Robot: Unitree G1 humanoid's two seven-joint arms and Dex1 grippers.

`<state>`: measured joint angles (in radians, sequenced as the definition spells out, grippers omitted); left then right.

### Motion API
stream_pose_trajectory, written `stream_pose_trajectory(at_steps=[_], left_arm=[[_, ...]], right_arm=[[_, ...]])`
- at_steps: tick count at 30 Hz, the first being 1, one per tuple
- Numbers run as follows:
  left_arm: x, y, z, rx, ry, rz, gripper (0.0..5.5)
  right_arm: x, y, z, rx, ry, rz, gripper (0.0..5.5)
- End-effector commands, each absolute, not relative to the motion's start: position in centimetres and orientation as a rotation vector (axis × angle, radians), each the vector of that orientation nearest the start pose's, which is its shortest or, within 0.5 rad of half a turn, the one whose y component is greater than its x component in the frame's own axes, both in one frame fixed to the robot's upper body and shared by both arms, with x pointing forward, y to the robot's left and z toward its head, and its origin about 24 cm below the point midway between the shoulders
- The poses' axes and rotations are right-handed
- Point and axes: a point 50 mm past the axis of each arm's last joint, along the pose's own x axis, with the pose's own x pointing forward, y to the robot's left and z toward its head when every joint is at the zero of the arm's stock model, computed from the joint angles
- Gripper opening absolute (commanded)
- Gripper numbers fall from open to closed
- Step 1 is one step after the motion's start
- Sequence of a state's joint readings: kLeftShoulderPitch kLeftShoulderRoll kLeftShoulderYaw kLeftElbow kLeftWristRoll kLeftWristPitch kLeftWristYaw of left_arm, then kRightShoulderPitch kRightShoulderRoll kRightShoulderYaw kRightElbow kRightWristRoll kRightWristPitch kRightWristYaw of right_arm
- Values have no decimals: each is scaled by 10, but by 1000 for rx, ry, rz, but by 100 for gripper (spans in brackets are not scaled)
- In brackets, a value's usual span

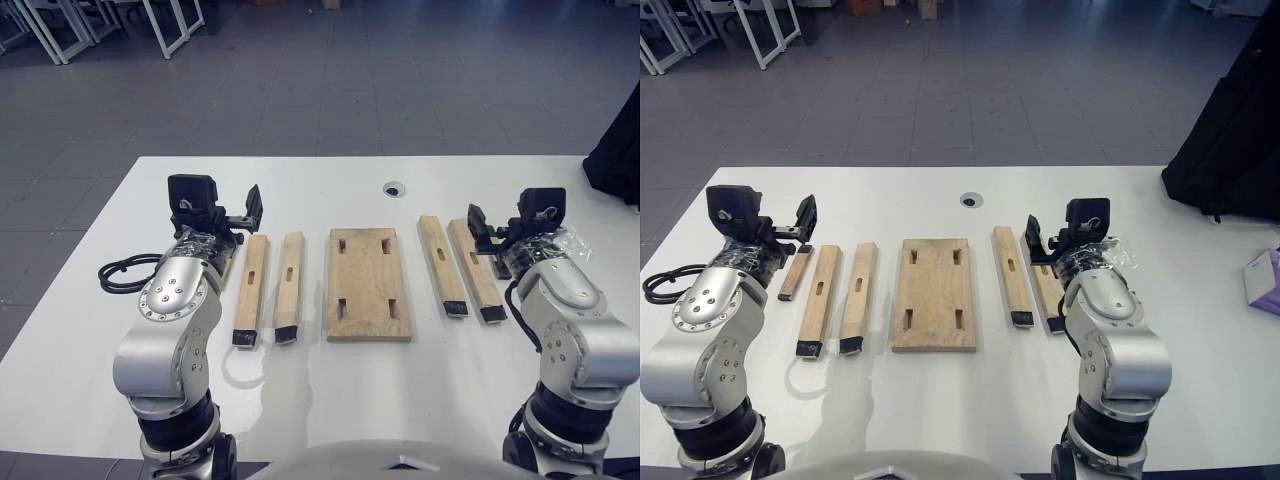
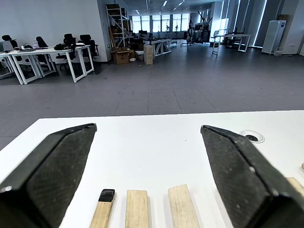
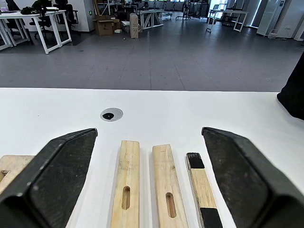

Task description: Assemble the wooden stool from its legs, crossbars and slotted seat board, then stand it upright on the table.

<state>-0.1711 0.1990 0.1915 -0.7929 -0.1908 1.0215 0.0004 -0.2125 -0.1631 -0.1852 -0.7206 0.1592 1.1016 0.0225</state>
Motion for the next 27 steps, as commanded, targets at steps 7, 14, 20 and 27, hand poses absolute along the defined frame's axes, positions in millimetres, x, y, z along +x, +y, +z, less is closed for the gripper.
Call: stream_pose_trajectory(at_steps=[7,14,20,27], left_arm=[[236,186,168,73,48,20,407],[236,187,168,77,49,21,407],[235,188,165,73,63,48,407],[235,188,164,89,66,57,407]], right_arm=[[244,-181,155,-38,141,-16,407],[245,-184,151,-31,182,-55,407],[247,-185,152,-41,181,-52,407],[247,-186,152,-51,182,-57,407]])
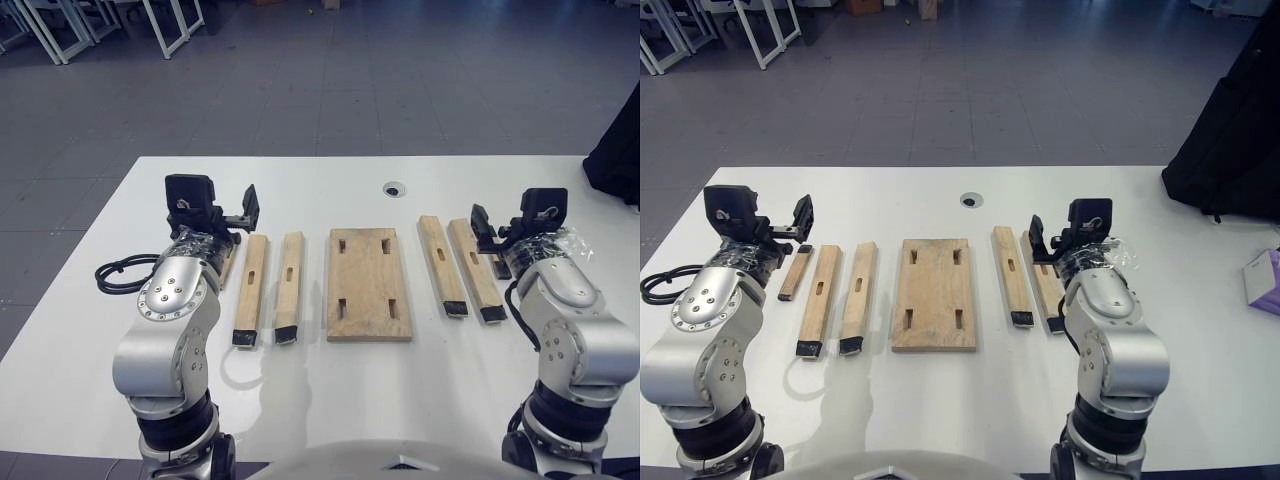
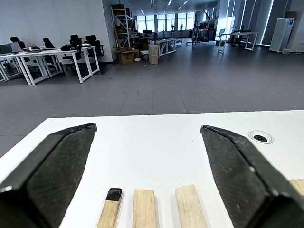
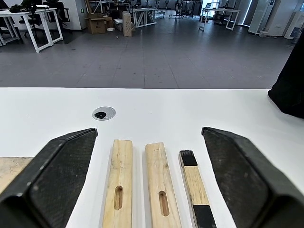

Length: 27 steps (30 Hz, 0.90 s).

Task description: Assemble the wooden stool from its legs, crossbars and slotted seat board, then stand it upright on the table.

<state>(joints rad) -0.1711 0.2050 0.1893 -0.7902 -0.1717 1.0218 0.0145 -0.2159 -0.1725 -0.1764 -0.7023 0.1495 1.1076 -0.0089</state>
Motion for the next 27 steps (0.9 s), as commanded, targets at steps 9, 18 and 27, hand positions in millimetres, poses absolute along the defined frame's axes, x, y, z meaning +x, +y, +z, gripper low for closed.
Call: stream_pose_trajectory(at_steps=[9,18,27], left_arm=[[240,188,165,88,57,46,407],[237,189,164,82,56,63,407],[239,188,166,91,51,54,407]], right_arm=[[248,-185,153,-45,171,-63,407],[248,-203,144,-68,209,-55,407],[234,-283,95,-120,398,-54,407]])
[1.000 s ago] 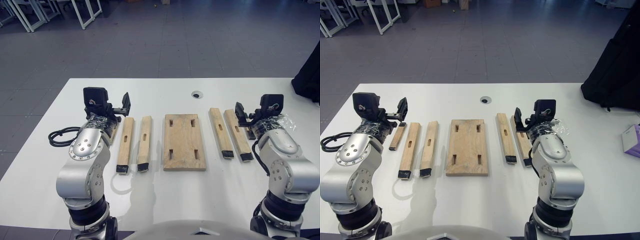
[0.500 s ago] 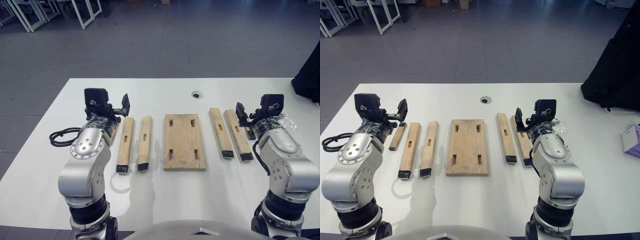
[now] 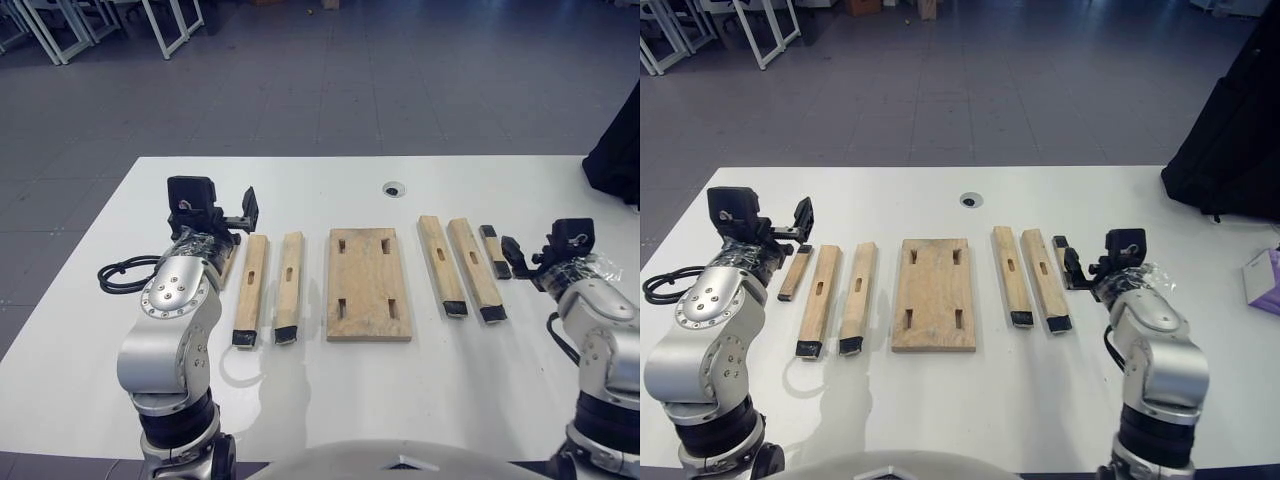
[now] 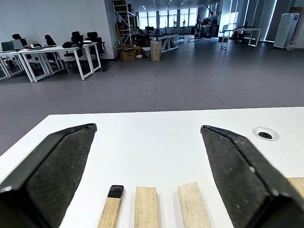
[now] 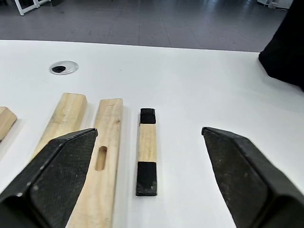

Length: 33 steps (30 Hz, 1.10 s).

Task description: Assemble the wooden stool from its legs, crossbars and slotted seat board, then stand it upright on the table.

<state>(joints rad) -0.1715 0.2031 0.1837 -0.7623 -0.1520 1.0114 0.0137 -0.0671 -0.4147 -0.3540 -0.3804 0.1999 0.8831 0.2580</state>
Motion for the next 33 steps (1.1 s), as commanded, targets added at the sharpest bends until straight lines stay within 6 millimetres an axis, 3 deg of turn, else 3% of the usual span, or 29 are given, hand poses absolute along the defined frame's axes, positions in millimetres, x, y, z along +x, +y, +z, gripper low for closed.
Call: stream_pose_trajectory(at_steps=[1,12,21,30,33], left_arm=[[239,188,167,92,50,53,407],[243,189,168,99,46,41,407],[249,187,171,107,35,18,407],[248,186,171,98,31,29,407],[248,186,170,96,33,31,403]], right_arm=[[232,-285,89,-125,417,-47,407],[207,-286,26,-142,612,-10,407],[240,-279,7,-122,617,45,407],[251,-280,-11,-70,719,82,407],[251,-277,-14,-100,742,116,356]])
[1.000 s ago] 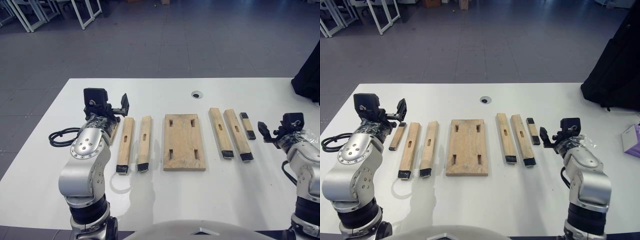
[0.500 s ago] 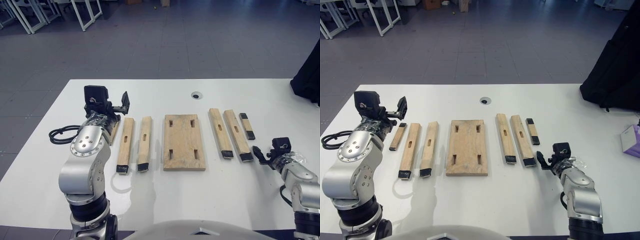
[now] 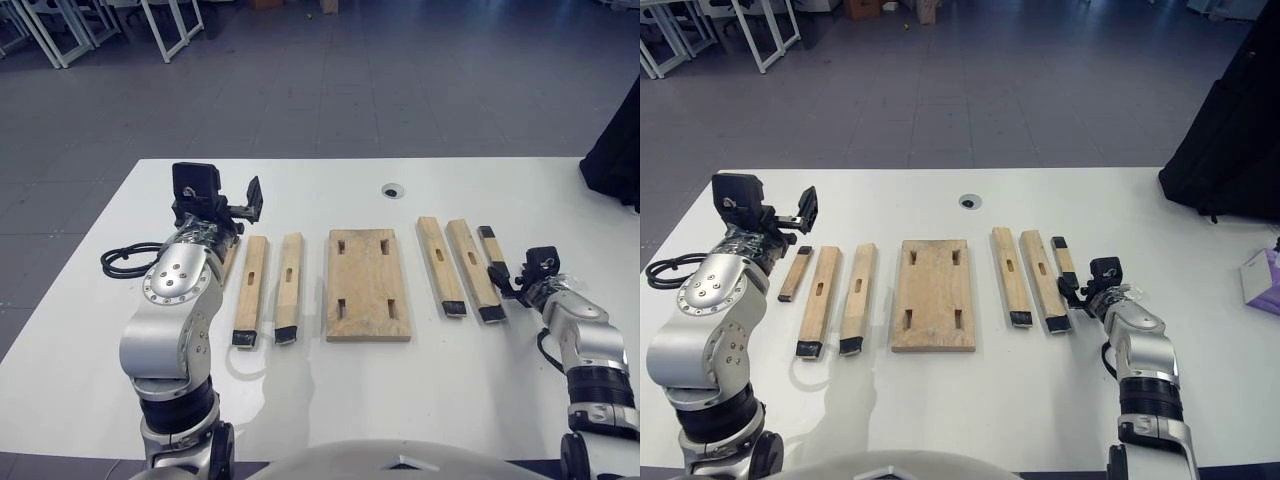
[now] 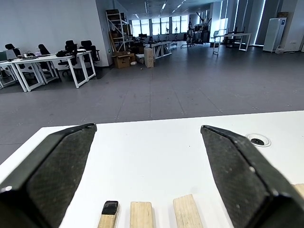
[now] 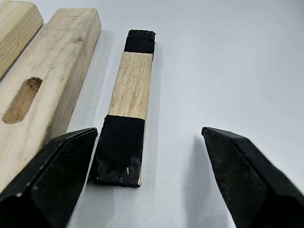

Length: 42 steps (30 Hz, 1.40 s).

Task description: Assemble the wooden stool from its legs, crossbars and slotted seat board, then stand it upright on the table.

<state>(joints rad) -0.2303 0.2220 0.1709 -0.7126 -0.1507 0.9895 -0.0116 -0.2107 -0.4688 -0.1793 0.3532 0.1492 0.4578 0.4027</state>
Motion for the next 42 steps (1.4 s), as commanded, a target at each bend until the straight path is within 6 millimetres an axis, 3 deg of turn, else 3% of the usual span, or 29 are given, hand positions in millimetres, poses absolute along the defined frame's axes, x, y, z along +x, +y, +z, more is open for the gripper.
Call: stream_pose_trajectory(at_steps=[1,12,15,18,20,21,23,24,26,28,30,33,42], left_arm=[[248,186,169,96,34,31,403],[247,187,170,95,31,38,403],[248,186,170,96,32,29,403],[250,185,167,94,47,9,403],[254,185,168,102,50,-19,403],[259,183,170,116,46,-65,403],[268,174,176,79,43,-199,403],[272,170,179,56,43,-253,403],[290,158,190,-263,96,-499,403],[305,153,199,-572,153,-731,403],[315,161,202,-780,197,-843,403],[318,164,203,-939,245,-944,403],[324,154,173,-973,411,-899,403]], right_arm=[[251,-276,-15,-101,748,124,336],[232,-283,-43,-13,855,88,132],[229,-287,-44,-2,844,67,128],[245,-298,-20,-68,719,4,128],[270,-306,22,-145,535,-54,128],[285,-304,55,-210,405,-61,128],[301,-282,104,-270,203,-19,127],[304,-272,117,-280,148,4,127],[306,-211,142,-283,12,209,127],[297,-164,151,-268,-56,374,127],[287,-139,146,-274,-60,470,127],[281,-119,145,-273,-68,533,127],[277,-96,159,-244,-113,576,127]])
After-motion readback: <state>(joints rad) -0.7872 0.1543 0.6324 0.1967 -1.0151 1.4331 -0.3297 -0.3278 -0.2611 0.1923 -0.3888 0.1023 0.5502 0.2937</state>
